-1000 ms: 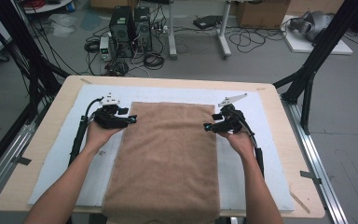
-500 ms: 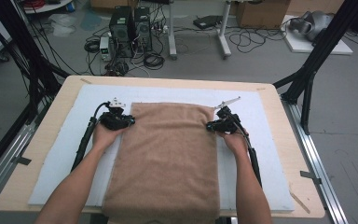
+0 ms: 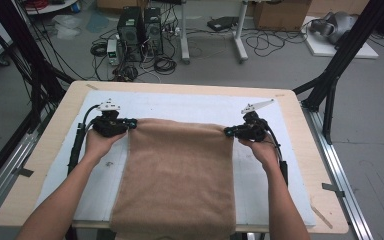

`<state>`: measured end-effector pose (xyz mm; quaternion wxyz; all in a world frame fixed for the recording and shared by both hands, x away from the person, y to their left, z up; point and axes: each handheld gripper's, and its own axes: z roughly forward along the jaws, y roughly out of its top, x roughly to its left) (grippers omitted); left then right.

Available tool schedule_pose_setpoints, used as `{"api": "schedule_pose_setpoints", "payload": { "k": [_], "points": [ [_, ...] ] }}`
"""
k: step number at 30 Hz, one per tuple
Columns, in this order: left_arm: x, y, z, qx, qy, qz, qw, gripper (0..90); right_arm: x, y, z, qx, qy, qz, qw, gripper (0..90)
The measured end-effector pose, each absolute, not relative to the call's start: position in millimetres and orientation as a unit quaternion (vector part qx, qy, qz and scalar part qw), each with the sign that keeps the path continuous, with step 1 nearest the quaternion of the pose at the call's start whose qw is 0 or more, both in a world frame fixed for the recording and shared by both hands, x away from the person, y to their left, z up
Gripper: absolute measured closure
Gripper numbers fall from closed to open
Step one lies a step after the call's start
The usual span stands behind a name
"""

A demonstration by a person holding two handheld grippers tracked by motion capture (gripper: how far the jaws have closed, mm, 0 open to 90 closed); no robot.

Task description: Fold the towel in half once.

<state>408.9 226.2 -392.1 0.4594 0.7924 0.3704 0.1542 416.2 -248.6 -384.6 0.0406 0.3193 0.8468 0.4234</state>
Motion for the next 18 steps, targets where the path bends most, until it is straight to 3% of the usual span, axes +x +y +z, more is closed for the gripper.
{"api": "schedule_pose_setpoints", "payload": {
  "k": [6, 14, 16, 18],
  "points": [
    [357.5, 230.5, -384.6, 0.82, 0.308, 0.142, 0.462, 84.8, 361.3, -249.9, -372.0, 0.268, 0.87, 0.412, 0.043, 85.1],
    [298.1, 234.7, -415.6, 0.85, 0.274, 0.107, 0.438, 84.3, 309.7, -245.7, -406.7, 0.252, 0.885, 0.391, 0.011, 85.0],
    [291.0, 233.8, -425.1, 0.862, 0.269, 0.1, 0.418, 80.8, 304.4, -245.6, -416.4, 0.252, 0.889, 0.383, 0.004, 84.1],
    [289.4, 236.3, -427.9, 0.862, 0.272, 0.098, 0.416, 71.9, 303.0, -247.3, -420.9, 0.261, 0.884, 0.387, -0.007, 78.8]
  ]
}}
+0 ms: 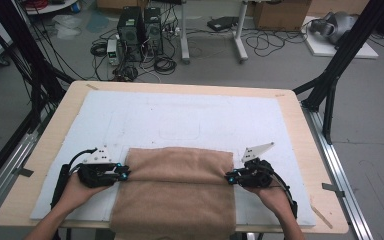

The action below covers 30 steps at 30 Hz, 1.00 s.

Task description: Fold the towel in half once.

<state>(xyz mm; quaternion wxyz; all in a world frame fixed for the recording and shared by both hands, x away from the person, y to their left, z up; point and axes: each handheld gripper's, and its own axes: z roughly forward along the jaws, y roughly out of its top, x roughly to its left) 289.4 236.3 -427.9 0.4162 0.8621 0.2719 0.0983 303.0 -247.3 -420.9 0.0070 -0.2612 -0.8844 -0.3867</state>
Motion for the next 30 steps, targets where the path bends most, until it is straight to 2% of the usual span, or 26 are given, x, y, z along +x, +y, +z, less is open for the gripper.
{"api": "schedule_pose_setpoints", "payload": {
  "k": [2, 6, 12, 15, 18, 20, 22, 24, 27, 30],
  "points": [
    [290.6, 239.6, -425.1, 0.857, 0.278, 0.1, 0.422, 62.7, 305.2, -250.4, -417.8, -0.266, -0.877, -0.4, 0.005, 67.9],
    [300.8, 242.5, -410.3, 0.842, 0.291, 0.117, 0.439, 56.5, 315.6, -254.7, -401.5, -0.283, -0.853, -0.438, -0.01, 61.1],
    [328.9, 234.3, -404.1, 0.828, 0.318, 0.143, 0.439, 56.1, 342.6, -245.5, -402.5, -0.306, -0.855, -0.417, -0.036, 53.7],
    [346.1, 230.1, -419.5, 0.835, 0.337, 0.118, 0.419, 57.3, 354.3, -239.3, -412.3, -0.321, -0.855, -0.405, -0.033, 47.1],
    [356.0, 227.2, -432.0, 0.839, 0.354, 0.093, 0.403, 56.5, 365.0, -234.9, -424.5, -0.334, -0.859, -0.387, -0.021, 46.2],
    [357.5, 223.7, -436.1, 0.844, 0.352, 0.089, 0.394, 55.9, 369.9, -233.2, -431.5, -0.339, -0.862, -0.377, -0.011, 46.9],
    [355.9, 220.9, -437.4, 0.851, 0.34, 0.088, 0.391, 61.2, 372.7, -232.5, -436.7, -0.341, -0.862, -0.375, -0.003, 49.3],
    [352.9, 218.8, -435.6, 0.857, 0.326, 0.095, 0.388, 70.4, 373.2, -234.9, -439.1, -0.34, -0.854, -0.393, 0.003, 60.4],
    [351.3, 219.9, -433.3, 0.856, 0.324, 0.099, 0.39, 77.5, 370.1, -231.8, -439.5, -0.321, -0.86, -0.397, 0.005, 75.3],
    [349.6, 222.6, -429.6, 0.851, 0.326, 0.103, 0.398, 79.6, 366.7, -230.2, -432.9, -0.309, -0.863, -0.398, -0.008, 80.0]
  ]
}}
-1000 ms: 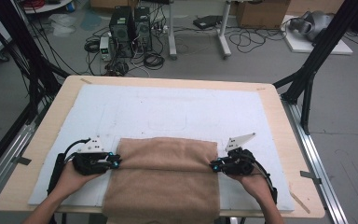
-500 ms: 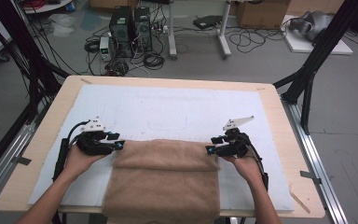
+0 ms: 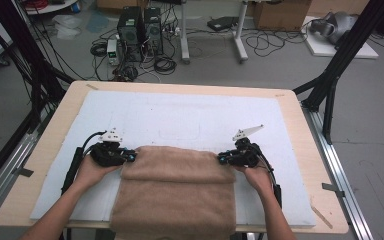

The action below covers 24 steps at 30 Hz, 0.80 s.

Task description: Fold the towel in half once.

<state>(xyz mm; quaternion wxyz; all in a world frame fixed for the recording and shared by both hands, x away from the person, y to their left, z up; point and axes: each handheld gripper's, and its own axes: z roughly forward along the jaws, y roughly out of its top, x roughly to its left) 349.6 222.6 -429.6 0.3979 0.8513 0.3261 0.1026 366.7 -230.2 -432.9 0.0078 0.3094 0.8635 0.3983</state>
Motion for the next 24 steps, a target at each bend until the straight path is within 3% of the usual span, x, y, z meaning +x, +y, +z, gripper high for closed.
{"api": "schedule_pose_setpoints", "payload": {
  "k": [10, 24],
  "points": [
    [341.1, 231.2, -414.1, 0.834, 0.326, 0.116, 0.429, 79.4, 356.5, -231.4, -408.3, 0.287, 0.864, 0.412, 0.041, 79.9],
    [339.8, 231.0, -413.5, 0.832, 0.327, 0.125, 0.429, 81.4, 354.4, -230.5, -400.2, 0.281, 0.863, 0.418, 0.043, 79.3]
  ]
}}
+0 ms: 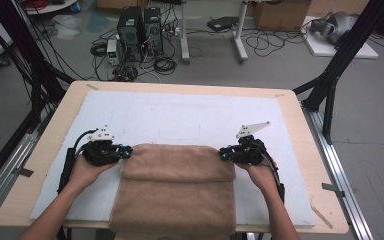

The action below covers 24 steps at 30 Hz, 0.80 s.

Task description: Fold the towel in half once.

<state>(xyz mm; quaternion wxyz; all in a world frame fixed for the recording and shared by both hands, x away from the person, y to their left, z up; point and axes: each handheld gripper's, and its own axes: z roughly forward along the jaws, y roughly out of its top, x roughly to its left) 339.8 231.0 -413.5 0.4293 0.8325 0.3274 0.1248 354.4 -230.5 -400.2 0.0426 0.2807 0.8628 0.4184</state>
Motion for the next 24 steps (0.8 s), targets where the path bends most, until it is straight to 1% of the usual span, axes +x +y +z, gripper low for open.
{"api": "schedule_pose_setpoints", "payload": {
  "k": [6, 8, 12, 15, 18, 21, 22, 24],
  "points": [
    [338.2, 232.2, -409.4, 0.828, 0.325, 0.133, 0.437, 83.2, 353.2, -228.7, -400.6, 0.275, 0.866, 0.416, 0.043, 78.5],
    [337.3, 233.1, -408.8, 0.827, 0.325, 0.128, 0.44, 84.0, 351.5, -227.9, -398.6, 0.27, 0.865, 0.42, 0.048, 78.6],
    [327.9, 233.8, -405.2, 0.826, 0.312, 0.131, 0.45, 84.8, 340.2, -227.5, -390.1, 0.247, 0.864, 0.433, 0.068, 78.6],
    [317.3, 234.2, -402.1, 0.828, 0.298, 0.138, 0.454, 84.5, 330.1, -229.2, -386.2, 0.234, 0.864, 0.44, 0.068, 78.0],
    [314.0, 233.5, -409.4, 0.842, 0.293, 0.126, 0.436, 82.0, 323.6, -230.3, -391.8, 0.235, 0.869, 0.431, 0.055, 76.1],
    [313.9, 229.4, -422.5, 0.849, 0.298, 0.111, 0.422, 75.2, 324.7, -230.0, -406.3, 0.246, 0.874, 0.418, 0.041, 76.2],
    [312.8, 227.8, -426.0, 0.85, 0.299, 0.107, 0.421, 75.5, 325.3, -229.6, -410.4, 0.249, 0.874, 0.416, 0.035, 76.7],
    [310.8, 225.4, -429.1, 0.857, 0.291, 0.106, 0.412, 81.5, 324.3, -228.1, -415.3, 0.245, 0.876, 0.414, 0.026, 77.3]
  ]
}}
